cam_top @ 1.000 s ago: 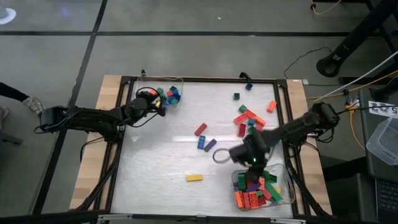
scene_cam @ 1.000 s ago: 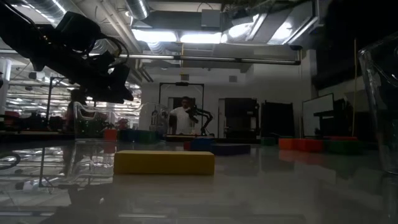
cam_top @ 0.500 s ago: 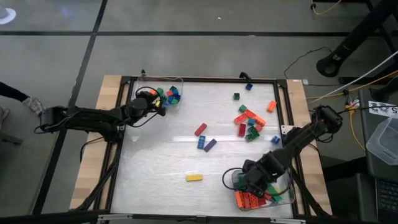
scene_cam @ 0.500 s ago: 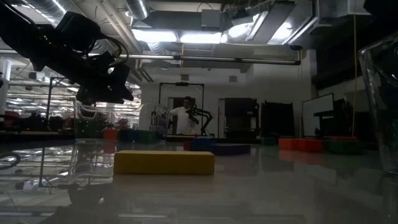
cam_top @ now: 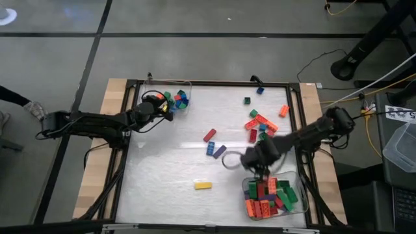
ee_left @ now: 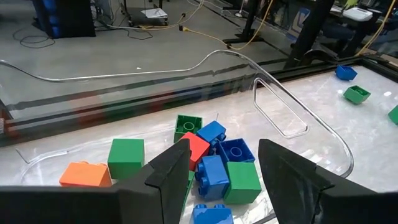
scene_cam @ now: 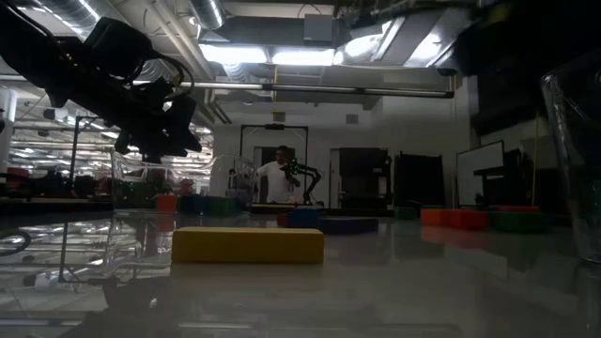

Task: Sort blocks by size
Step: Put the square green block into the top transparent bin

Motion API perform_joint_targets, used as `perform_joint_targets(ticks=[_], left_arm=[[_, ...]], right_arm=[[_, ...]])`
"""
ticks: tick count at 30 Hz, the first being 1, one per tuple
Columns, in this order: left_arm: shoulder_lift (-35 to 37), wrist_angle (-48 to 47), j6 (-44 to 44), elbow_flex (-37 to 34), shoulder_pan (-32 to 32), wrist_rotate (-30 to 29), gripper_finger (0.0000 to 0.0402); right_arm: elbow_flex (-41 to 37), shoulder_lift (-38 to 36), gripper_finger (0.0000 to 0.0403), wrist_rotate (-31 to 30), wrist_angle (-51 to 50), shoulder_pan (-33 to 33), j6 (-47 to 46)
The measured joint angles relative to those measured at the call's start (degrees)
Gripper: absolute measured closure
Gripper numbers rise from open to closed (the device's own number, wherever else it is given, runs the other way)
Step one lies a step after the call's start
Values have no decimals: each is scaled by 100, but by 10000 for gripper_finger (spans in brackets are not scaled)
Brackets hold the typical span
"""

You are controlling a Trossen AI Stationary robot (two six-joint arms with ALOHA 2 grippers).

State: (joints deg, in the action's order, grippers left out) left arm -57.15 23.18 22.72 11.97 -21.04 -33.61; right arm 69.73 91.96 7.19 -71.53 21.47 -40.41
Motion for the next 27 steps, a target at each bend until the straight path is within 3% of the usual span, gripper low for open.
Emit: perform_joint_targets(ticks=[8, 15, 17, 22, 27], left_arm=[[-1, 0, 4, 0, 0, 0, 224], [-1, 0, -4, 0, 0, 0, 224], [1, -2, -13, 0, 0, 0, 224], [-1, -3, -14, 0, -2, 0, 224], [-2, -4, -15, 0, 0, 0, 224]], right_arm=[[0, 0, 146, -697, 193, -1805, 1843], [0, 0, 146, -2578, 631, -3196, 2404], [-2, 0, 146, -2606, 884, -3590, 2409], [-2, 0, 146, -2000, 1497, -4471, 2422], [-2, 60, 146, -1669, 1744, -4947, 2422]])
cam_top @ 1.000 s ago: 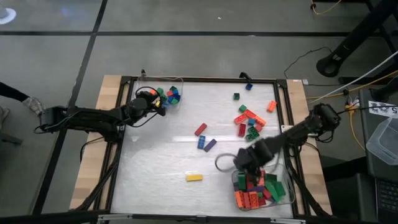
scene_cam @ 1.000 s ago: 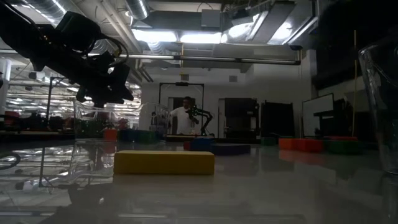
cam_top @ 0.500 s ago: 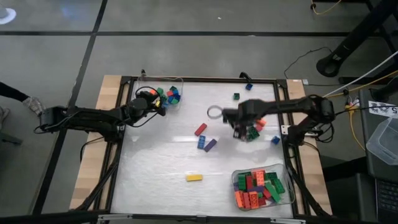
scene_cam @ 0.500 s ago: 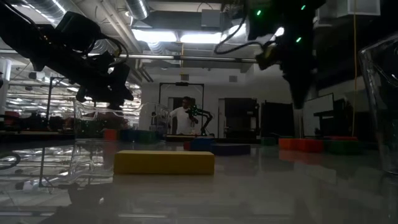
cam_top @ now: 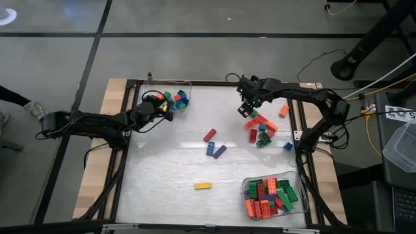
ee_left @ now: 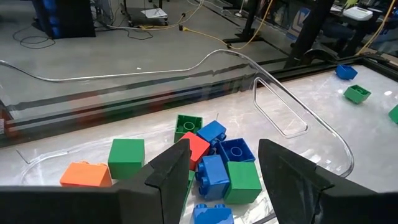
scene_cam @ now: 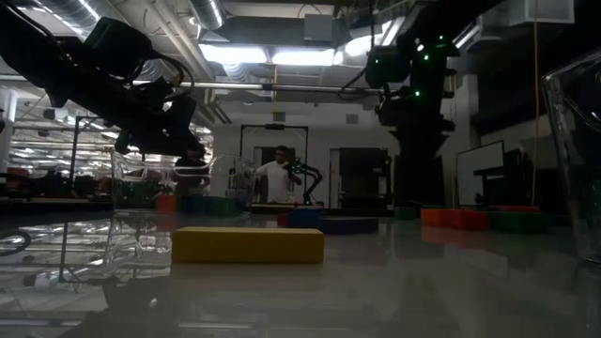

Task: Sort blocks by size
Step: Put the square green block into the top transparent bin

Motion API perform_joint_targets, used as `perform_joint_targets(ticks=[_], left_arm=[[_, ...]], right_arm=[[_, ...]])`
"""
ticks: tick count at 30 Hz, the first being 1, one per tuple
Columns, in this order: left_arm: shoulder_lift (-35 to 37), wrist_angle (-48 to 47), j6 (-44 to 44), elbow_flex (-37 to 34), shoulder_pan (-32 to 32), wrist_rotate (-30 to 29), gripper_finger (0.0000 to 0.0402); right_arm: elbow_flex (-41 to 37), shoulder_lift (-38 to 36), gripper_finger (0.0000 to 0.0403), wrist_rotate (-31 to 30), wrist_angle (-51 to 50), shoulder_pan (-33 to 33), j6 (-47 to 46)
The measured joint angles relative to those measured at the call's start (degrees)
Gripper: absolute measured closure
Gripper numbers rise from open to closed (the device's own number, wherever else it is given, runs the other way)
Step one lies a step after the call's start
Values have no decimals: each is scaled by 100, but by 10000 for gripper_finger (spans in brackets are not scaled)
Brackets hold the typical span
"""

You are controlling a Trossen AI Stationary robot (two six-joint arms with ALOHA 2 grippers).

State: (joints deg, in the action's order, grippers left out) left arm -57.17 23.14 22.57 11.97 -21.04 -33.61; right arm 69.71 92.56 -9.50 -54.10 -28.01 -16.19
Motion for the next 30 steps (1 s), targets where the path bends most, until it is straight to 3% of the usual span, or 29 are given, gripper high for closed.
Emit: perform_joint_targets(ticks=[11, 23, 30], left_arm=[[2, -20, 0, 0, 0, 2, 224], [0, -28, 0, 0, 0, 2, 224], [2, -26, -2, 0, -2, 3, 224]], right_arm=[[-4, 985, 146, -259, 3, -130, 14], [-7, 1450, 148, 135, -401, -560, 9], [-7, 1453, 210, 459, -222, -577, 17]])
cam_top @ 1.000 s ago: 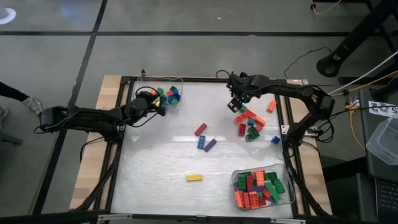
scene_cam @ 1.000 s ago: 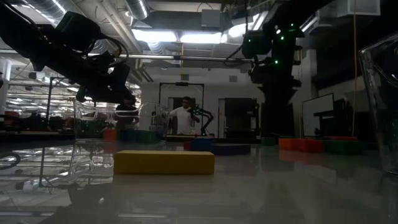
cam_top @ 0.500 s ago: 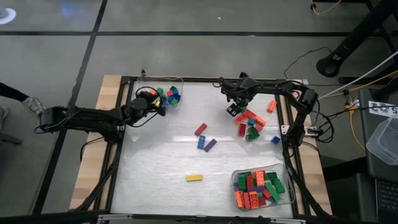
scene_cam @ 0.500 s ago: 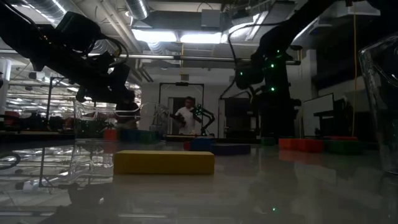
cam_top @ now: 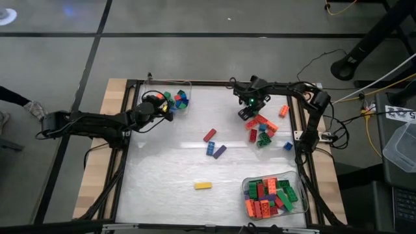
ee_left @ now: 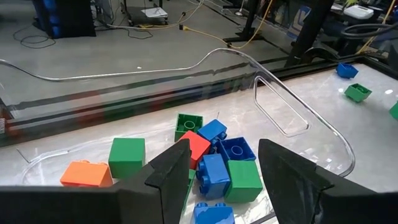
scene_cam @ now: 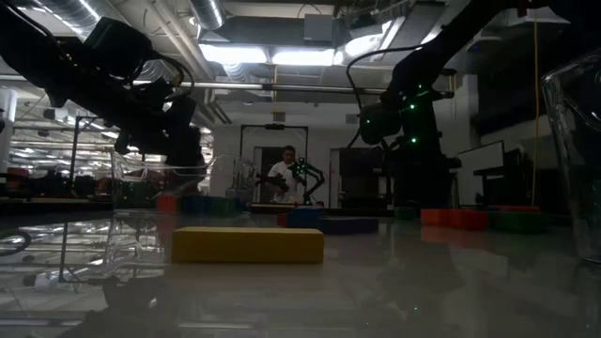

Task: Sort blocks by size
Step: Put the square green block into the top transparent bin

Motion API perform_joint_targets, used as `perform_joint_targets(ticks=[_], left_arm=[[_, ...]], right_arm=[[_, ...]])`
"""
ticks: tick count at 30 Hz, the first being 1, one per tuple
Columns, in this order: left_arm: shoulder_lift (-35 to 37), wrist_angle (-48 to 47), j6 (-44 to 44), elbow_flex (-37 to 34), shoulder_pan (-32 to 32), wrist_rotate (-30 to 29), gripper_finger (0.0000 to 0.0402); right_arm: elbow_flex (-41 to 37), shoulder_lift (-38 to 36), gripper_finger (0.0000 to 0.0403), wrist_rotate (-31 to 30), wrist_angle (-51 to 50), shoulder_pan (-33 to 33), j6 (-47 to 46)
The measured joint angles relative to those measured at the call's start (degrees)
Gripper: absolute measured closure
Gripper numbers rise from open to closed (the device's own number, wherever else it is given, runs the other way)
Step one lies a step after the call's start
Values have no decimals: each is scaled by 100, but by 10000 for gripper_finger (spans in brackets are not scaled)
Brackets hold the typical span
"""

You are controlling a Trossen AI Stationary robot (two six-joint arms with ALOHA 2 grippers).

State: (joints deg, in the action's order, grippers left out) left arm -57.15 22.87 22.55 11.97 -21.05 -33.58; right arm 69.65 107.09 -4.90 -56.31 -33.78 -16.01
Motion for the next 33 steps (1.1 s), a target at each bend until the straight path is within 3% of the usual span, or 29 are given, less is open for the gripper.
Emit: perform_joint_targets(ticks=[5, 12, 16, 21, 27, 33], left_arm=[[-1, -2, 2, 0, 1, 0, 224], [1, 0, 2, 0, 1, 61, 224], [0, 0, 2, 0, 1, 61, 224], [-2, 24, 2, 0, 0, 61, 224], [1, 62, -86, 0, 2, 320, 224], [1, 76, -66, 0, 2, 544, 224]], right_arm=[[2, -2, 279, 2, -110, 0, -9], [4, -12, 278, 506, 56, 0, -194], [12, -21, 247, 1301, 653, 3, -372], [4, 0, 256, 2415, 1979, 93, -631], [4, -9, 274, 3302, 4108, 322, -1238], [4, -9, 251, 3160, 6685, 620, -2176]])
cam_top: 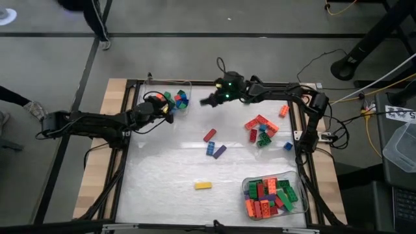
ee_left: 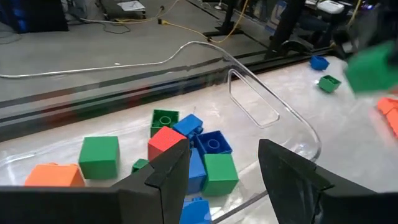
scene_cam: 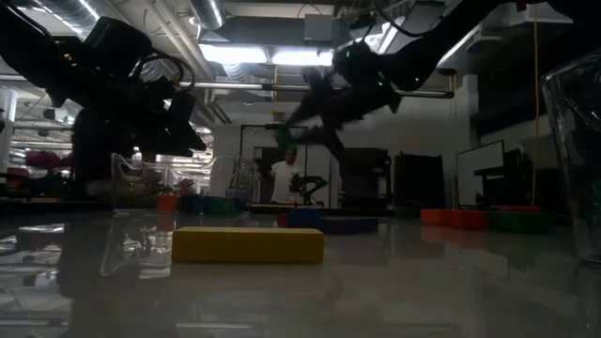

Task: Sort blocks by size
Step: Put the square green block into the top transparent bin, then put the rectangular orange game piece into the bottom transparent bin

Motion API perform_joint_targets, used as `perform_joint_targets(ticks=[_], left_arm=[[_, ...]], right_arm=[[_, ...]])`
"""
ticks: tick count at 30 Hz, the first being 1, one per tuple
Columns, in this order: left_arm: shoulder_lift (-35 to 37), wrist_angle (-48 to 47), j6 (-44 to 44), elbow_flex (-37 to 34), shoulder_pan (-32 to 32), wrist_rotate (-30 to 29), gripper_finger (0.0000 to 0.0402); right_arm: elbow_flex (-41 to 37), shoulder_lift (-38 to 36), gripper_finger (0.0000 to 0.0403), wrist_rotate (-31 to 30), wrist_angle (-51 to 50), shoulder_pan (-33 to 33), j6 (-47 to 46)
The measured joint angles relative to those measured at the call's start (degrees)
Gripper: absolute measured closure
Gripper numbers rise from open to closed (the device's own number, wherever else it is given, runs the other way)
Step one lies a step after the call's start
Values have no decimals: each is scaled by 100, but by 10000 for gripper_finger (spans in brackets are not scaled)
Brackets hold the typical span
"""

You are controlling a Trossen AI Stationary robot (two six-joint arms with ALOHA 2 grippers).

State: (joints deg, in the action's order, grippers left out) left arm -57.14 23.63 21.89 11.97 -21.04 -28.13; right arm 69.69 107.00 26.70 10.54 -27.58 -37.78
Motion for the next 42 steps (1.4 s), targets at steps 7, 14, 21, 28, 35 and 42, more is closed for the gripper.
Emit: perform_joint_targets(ticks=[7, 14, 21, 28, 35, 42], left_arm=[[0, 623, 22, 0, 0, 342, 224], [2, 1068, 82, 0, 5, 683, 224], [2, 989, 84, 0, 168, 765, 224], [2, 991, -1, 0, 247, 766, 224], [2, 991, -46, 0, 267, 766, 224], [2, 984, -22, 0, 267, 764, 224]], right_arm=[[7, 249, 275, -1209, 1704, 377, 46], [800, 1004, 248, -1564, 1761, 519, 146], [2119, 1829, 253, -1574, 898, 464, 399], [2594, 1929, 244, -1906, 134, 466, 658], [2605, 1930, 190, -1807, 101, 466, 848], [2605, 1672, 158, -1139, -518, 270, 1168]])
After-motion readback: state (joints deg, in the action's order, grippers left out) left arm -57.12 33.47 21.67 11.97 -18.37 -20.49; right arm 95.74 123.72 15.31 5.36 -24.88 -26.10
